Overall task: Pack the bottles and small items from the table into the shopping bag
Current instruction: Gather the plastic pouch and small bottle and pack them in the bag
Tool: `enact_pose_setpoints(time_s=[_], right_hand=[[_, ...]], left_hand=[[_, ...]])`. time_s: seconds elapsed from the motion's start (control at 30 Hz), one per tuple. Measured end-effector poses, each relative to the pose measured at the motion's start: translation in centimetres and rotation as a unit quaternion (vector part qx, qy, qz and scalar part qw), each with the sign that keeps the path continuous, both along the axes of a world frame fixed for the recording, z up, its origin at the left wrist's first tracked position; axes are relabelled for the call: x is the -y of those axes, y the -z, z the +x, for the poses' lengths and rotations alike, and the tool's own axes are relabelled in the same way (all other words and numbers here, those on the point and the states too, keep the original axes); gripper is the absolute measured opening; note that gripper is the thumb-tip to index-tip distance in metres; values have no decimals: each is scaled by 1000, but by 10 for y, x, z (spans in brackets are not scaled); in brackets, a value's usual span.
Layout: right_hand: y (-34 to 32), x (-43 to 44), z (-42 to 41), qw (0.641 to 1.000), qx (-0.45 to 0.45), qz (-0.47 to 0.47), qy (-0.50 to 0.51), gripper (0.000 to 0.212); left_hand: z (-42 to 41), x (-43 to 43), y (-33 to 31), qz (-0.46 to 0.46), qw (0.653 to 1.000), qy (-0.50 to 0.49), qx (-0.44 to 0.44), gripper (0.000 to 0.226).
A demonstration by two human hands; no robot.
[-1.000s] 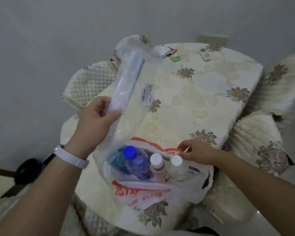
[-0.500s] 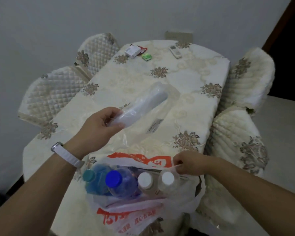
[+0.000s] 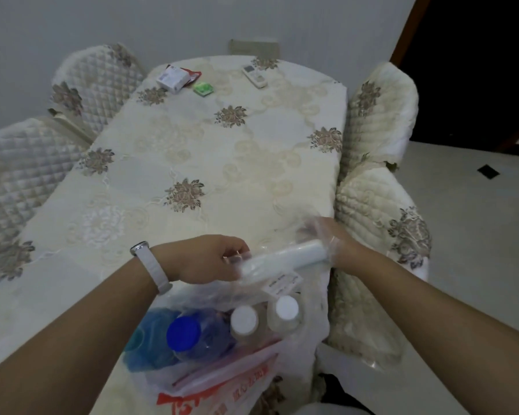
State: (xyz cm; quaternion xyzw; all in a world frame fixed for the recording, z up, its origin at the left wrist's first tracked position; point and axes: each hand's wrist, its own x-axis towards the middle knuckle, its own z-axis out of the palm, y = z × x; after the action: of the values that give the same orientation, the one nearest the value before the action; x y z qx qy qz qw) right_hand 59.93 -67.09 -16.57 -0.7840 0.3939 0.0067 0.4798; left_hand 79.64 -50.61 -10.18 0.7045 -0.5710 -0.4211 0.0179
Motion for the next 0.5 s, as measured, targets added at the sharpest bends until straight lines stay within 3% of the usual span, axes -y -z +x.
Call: enact_pose_setpoints(time_s=[0.27,0.4,0.5], right_hand=[[-8,-3,-10,987,94,92,87,12],[-8,-5,-12,990,93,70,77,13],[-9,-7,-13,991,102,63,67,16]], left_hand=[[2,-10,35,86,983,72,146,22],[3,-12,43,90,965,68,235,55],[2,-6,49,59,977,46,201,55]])
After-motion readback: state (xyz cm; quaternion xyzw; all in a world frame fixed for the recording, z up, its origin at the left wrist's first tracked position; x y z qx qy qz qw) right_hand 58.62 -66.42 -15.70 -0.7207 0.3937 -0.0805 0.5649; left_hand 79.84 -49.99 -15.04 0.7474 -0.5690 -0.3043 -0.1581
